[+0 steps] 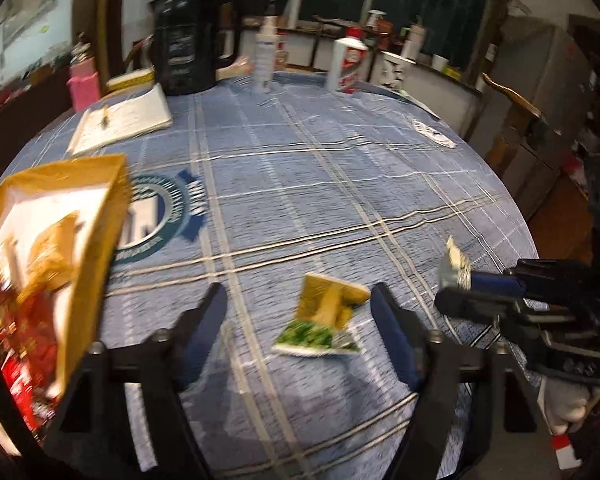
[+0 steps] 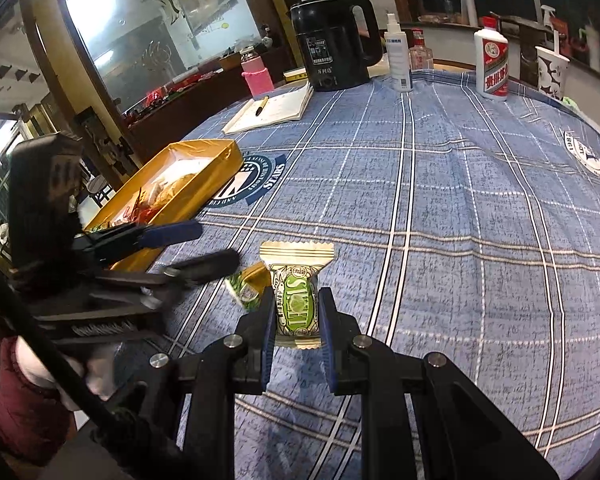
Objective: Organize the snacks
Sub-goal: 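Grasp a green pea bag with the right tool while the left tool grasps the other pea bag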
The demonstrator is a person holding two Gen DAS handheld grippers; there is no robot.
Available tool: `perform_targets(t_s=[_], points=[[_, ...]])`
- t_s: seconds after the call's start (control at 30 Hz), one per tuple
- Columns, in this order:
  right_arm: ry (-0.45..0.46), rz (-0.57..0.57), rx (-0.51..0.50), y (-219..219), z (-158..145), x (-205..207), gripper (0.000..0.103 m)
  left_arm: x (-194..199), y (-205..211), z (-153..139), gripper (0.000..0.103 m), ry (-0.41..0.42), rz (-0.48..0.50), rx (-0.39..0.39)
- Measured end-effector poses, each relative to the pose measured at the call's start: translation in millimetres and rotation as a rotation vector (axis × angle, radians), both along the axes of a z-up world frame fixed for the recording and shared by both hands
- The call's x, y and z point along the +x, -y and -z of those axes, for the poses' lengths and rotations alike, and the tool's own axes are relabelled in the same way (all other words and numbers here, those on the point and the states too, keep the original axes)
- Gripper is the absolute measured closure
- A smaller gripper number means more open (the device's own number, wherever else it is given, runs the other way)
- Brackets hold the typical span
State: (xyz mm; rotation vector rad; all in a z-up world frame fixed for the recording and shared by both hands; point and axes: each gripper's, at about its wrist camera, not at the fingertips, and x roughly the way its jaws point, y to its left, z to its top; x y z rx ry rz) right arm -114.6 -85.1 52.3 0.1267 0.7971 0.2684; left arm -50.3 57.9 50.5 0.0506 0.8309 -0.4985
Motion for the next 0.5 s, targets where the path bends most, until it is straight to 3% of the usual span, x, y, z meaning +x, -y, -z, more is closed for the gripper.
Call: perform_targets(t_s=[0.1,0.17,0.2,0.27,0.33,0.5], points=[[-0.006,0.002,-0.008,-1.1,0.9,-5.4,0.084,4.3,24.1,11.1,0.029,-0.001,0.037,0.067],[-0.007,0.021,-0.031,0.3,1.2,-7.5,0.083,5.3,38.0,20.1,0.055,0.003,0.043,0.155],[-0.015,0.013,-0.012,2.4,1.4,-8.2,0.084,5.7,41.4,24.2,0.076,-0.009,0.046,0.179],[-0.014,0.015,-0.008,3.5,0.6,-11.1,0.084,1.8,41.0,25.4,0.078,0.004,0.03,0.184],[0.0,0.017,-0.023,2.7,-1.3,-13.6,0.084,-2.3,36.0,22.7,0.086,0.003,0.008,0.17],[0.014,0.007,-0.015,-2.1,-0.4,-18.4,0.084,-15.7,13.4,9.3,0.088,0.015,-0.049,0.098]])
